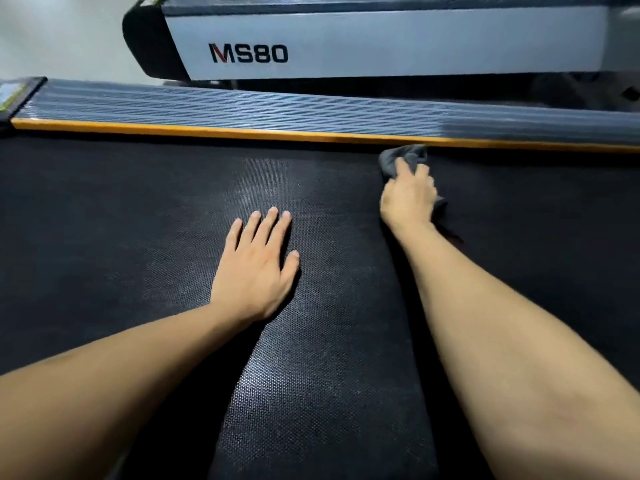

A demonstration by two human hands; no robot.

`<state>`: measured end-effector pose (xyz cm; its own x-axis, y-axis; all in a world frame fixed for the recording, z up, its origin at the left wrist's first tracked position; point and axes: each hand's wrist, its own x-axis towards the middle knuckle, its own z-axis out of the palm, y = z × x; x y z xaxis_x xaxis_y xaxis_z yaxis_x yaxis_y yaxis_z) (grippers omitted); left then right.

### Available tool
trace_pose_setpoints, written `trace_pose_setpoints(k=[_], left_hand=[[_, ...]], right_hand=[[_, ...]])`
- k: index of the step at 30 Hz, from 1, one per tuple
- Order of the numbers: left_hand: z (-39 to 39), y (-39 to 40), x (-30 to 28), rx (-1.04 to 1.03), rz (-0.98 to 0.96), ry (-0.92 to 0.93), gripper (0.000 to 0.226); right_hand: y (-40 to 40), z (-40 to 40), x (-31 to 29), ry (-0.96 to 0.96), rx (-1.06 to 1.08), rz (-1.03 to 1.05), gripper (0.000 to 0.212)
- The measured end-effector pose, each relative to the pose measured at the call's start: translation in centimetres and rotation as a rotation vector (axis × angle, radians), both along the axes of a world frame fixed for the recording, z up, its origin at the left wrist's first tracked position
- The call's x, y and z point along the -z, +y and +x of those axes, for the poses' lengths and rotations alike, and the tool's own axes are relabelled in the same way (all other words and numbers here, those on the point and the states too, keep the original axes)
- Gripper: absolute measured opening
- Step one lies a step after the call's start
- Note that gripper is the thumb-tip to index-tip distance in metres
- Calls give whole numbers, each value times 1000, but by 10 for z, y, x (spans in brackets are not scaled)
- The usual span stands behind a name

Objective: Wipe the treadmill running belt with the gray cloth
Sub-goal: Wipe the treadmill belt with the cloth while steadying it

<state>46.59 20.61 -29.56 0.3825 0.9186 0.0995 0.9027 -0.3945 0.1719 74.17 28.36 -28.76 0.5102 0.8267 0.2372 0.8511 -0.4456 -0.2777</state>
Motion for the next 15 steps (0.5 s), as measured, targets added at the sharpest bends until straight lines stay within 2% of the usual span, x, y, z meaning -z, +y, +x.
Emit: trace_pose_setpoints(k=[5,7,9,13,15], left_hand=[[-1,2,-1,-101,-14,-38,79],[-2,1,-3,-110,-30,-16,80],[-4,1,-4,-103,-42,-15,80],[-3,1,-4,-102,-48,-34,78],[-2,1,-2,-107,-47,-33,78]], right_hand=[[-8,-117,3,-8,-500,16,49],[-16,-125,1,13,-588,12,51],[-20,-98,2,-18,-514,-5,53],[-47,-13,6,-37,-102,16,53],[-62,6,3,1,-9,6,52]])
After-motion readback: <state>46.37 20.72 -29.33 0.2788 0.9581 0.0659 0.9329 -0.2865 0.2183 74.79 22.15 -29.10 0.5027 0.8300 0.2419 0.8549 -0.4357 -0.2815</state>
